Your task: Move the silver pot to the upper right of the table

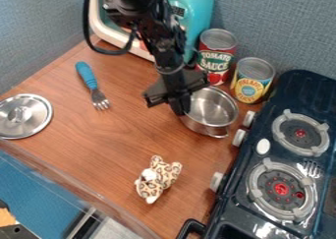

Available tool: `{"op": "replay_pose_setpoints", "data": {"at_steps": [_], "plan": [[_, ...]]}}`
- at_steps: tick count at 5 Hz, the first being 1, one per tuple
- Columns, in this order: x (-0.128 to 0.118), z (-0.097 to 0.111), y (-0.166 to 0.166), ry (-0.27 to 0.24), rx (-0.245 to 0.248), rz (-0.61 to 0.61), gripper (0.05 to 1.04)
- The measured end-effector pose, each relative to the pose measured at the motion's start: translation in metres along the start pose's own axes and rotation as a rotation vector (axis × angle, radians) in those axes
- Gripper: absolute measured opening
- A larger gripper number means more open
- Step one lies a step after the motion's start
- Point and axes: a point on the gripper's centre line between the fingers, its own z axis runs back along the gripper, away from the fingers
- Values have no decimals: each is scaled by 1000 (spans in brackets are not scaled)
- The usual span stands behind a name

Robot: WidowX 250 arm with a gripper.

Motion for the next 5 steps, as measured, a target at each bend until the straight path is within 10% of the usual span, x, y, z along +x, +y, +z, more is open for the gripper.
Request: {"op": "replay_pose_setpoints", "data": {"at_steps": [1, 3, 4, 5], "plan": [[-3, 0, -3, 11, -14, 8, 211], [-10, -1, 5, 37, 14, 0, 791], [-1, 27, 3, 45, -13, -40, 1000], [6, 57, 4, 39, -33, -83, 1002]]}}
